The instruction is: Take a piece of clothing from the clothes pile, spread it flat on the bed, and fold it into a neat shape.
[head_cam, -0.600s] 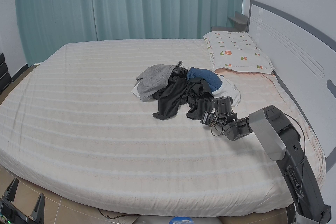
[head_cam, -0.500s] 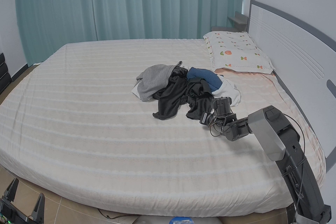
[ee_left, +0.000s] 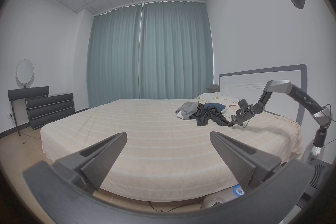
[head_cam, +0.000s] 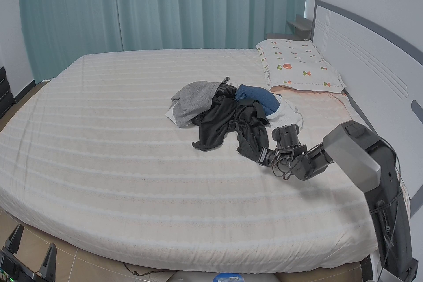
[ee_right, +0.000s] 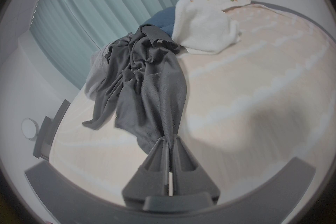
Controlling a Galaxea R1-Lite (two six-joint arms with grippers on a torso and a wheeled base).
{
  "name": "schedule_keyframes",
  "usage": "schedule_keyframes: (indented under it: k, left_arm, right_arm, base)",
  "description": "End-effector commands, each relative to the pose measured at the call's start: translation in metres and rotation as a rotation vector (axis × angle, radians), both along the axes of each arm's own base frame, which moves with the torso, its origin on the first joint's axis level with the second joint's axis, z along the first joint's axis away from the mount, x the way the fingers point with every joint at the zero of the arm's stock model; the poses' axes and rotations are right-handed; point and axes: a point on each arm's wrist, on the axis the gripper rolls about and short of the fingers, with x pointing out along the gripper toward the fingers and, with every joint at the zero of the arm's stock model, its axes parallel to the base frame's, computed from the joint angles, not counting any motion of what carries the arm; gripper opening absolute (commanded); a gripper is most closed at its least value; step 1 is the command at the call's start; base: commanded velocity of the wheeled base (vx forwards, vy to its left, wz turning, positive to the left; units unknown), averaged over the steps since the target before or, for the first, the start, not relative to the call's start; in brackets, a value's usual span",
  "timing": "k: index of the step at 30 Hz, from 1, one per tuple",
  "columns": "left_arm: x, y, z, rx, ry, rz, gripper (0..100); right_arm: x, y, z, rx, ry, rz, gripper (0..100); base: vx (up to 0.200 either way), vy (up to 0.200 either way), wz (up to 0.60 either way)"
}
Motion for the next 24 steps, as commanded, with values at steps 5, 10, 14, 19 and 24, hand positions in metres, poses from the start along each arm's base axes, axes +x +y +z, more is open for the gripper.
schedule_keyframes:
  k: [5, 10, 14, 19, 24]
  left_arm:
    - [0.000, 0.000, -0.005, 0.000, -0.002, 0.000, 100]
    - [0.000, 0.000, -0.004, 0.000, -0.003, 0.000, 100]
    - [0.000, 0.000, -0.005, 0.000, 0.000, 0.000, 100]
    - [0.000, 0.000, -0.004, 0.000, -0.003, 0.000, 100]
    - [0.000, 0.000, -0.005, 0.000, -0.002, 0.000, 100]
  right_arm:
    - [-0.119, -0.044, 0.093, 0.252, 0.012, 0.100, 0]
    - [-0.174, -0.057, 0.109, 0.319, -0.027, 0.203, 0]
    - [-0.201, -0.066, 0.126, 0.348, -0.109, 0.227, 0]
    - [-0.215, -0.071, 0.151, 0.364, -0.203, 0.243, 0]
    - [-0.230, -0.071, 0.192, 0.402, -0.361, 0.283, 0]
  base:
    - [0.000, 0.000, 0.00]
    - [0.000, 0.000, 0.00]
    - [0.000, 0.000, 0.00]
    - [0.000, 0.000, 0.00]
    - [0.000, 0.000, 0.00]
